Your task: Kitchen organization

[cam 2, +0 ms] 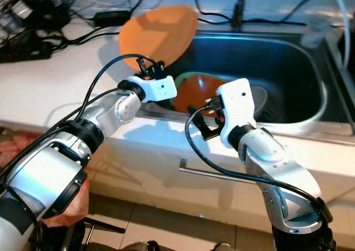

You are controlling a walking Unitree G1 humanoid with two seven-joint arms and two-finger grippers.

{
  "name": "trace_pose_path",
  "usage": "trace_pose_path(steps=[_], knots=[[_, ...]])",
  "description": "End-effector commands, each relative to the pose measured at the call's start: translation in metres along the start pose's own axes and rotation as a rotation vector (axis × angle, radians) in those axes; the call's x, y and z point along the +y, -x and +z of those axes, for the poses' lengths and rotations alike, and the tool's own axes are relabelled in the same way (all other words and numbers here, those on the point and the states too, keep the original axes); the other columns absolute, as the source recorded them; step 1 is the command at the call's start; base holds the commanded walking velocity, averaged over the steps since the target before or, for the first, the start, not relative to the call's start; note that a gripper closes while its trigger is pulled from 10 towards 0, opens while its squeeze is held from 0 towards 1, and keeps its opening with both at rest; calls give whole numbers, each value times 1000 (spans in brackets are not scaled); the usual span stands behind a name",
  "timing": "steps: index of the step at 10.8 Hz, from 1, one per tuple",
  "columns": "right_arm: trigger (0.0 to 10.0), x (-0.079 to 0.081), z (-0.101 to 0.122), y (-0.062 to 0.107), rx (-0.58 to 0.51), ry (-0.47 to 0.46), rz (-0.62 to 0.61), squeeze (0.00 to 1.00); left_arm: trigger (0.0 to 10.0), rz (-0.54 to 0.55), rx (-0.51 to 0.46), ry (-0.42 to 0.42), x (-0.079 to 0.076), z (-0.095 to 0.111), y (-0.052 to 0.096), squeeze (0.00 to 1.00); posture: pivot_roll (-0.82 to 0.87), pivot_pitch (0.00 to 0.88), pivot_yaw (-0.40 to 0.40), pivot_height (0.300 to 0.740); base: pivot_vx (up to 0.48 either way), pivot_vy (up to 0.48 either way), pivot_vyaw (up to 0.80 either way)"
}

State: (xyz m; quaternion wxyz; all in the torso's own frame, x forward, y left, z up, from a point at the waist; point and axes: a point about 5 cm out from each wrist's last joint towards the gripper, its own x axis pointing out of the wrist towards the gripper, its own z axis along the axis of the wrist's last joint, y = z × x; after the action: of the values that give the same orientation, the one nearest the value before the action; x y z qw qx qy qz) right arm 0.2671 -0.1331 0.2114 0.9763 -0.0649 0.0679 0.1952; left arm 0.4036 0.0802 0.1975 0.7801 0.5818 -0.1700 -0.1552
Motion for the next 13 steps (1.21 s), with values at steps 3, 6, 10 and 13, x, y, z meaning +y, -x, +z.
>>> trace_pose_path(steps=[3, 6, 10, 13], knots=[[10000, 0, 2, 3, -12, 4, -19, 0, 0, 7, -62, 5, -1, 22, -8, 0, -222, 61, 148, 740, 0, 0, 0], [10000, -3, -2, 10, 14, 2, -58, 0, 0, -38, -123, 30, -14, 48, -13, 0, -268, 76, 174, 740, 0, 0, 0], [10000, -22, -12, 28, 91, -3, -225, 0, 0, -126, -211, 67, -37, 86, -15, 0, -335, 92, 212, 740, 0, 0, 0], [10000, -22, -6, 33, 68, -2, -247, 0, 0, -192, -186, 156, -48, 92, -13, 0, -350, 103, 217, 740, 0, 0, 0]])
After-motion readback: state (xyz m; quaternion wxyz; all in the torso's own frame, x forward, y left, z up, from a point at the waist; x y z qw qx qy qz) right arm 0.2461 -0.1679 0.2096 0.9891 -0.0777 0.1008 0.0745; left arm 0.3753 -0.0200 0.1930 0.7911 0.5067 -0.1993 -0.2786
